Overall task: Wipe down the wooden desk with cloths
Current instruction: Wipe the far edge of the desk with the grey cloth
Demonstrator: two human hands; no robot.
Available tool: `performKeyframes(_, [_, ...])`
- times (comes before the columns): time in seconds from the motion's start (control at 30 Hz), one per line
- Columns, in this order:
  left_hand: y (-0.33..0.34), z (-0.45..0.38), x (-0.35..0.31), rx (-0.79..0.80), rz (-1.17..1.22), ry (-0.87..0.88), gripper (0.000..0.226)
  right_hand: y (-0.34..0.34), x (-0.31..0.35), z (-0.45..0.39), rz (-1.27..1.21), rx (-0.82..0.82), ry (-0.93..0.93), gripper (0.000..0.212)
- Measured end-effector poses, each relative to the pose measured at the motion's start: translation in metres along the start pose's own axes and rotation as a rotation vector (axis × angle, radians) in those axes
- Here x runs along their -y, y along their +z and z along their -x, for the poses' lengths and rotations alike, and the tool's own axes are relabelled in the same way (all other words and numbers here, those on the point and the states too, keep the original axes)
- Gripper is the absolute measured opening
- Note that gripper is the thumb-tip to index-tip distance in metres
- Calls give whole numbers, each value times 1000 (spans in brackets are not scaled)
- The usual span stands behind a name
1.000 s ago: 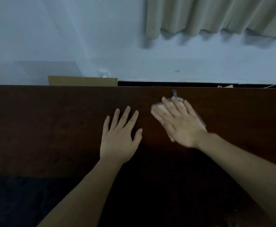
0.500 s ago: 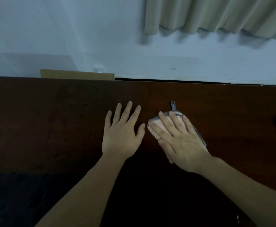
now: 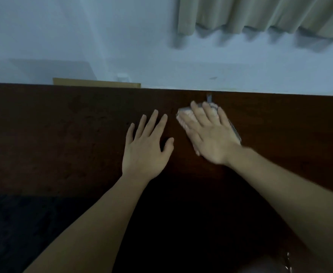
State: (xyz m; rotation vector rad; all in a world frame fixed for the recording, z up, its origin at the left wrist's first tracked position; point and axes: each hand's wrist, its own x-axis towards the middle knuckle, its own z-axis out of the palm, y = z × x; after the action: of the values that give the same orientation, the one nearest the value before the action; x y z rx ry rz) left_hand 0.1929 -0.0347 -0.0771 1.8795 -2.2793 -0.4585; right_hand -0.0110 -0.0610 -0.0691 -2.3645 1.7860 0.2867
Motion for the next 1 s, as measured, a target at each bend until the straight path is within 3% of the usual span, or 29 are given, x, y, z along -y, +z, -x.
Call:
performKeyframes(0.13, [-9, 5, 4, -61, 177, -7, 60, 12, 23, 71, -63, 45, -176, 61])
performKeyframes(0.23, [-21, 10, 17, -66, 179, -9, 59, 11, 18, 69, -61, 58, -205, 57])
performKeyframes(0.47, [-37, 18, 64, 10, -11, -71, 58, -11, 9, -40, -65, 0, 14, 55])
performKeyframes(0.57, [-31, 22, 69, 35, -21, -89, 58, -10, 20, -41, -61, 3, 30, 55])
performKeyframes(0.7, [-23, 25, 71, -11, -42, -86, 57, 6, 48, 23, -28, 15, -149, 64])
performKeyframes(0.83, [-22, 24, 71, -20, -73, -91, 57, 14, 53, 59, -43, 11, -302, 56])
performKeyframes(1.0, [-22, 25, 71, -9, -69, -88, 57, -1, 30, -18, 16, -20, -116, 52])
